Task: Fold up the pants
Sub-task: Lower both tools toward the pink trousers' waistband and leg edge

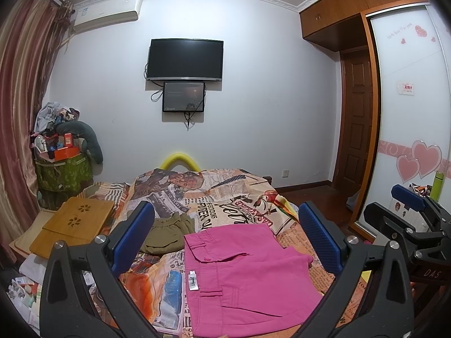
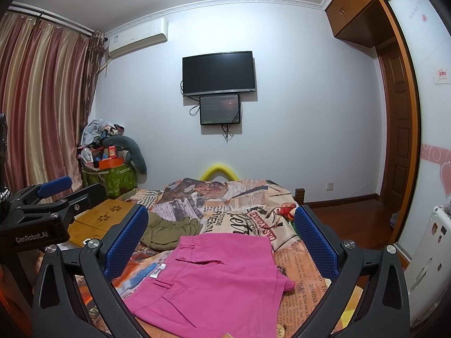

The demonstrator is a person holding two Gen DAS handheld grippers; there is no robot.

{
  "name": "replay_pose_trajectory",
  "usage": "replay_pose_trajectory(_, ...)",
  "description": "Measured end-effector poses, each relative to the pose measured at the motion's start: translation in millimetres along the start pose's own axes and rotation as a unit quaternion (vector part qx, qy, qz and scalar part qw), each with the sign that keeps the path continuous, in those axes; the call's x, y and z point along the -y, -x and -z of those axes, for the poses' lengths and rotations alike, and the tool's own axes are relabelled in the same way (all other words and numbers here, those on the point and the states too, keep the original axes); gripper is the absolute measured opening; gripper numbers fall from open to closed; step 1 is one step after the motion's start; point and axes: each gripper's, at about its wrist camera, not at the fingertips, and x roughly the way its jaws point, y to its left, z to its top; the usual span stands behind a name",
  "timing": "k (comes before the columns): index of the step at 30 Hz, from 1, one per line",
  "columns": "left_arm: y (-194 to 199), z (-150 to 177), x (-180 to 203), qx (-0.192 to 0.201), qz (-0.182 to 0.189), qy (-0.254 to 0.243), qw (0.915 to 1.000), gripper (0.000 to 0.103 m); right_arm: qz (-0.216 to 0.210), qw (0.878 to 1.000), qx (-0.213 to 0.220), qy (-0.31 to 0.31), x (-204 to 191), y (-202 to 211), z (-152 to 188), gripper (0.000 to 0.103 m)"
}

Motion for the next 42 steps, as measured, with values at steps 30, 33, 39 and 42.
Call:
replay_pose_trajectory(30, -91.1, 1.8, -16.7, -0.078, -0.032, 0.012, 0.9964, 0.103, 0.026, 0.999, -0.036, 0.019, 21.8, -57.3, 11.4, 0.103)
replay_pose_trajectory(33, -120.4, 9.6, -24.1, -0.106, -0.051, 0.001, 0.9931, 0.103, 0.039, 0.998, -0.055, 0.015, 36.2, -71.6, 20.4, 0.103)
replay_pose_trajectory(39, -188.6, 34.4, -45.8, -0.181, -0.069, 0.006, 0.9811, 0.103, 0.063, 0.992, -0.110, 0.008, 65.1, -103.3, 39.4, 0.103)
replay_pose_trajectory(42, -222.8, 47.7, -54.8, -0.216, -0.076, 0.009, 0.9735, 0.103, 0.073, 0.987, -0.143, 0.008, 79.7, -118.4, 51.9, 0.103)
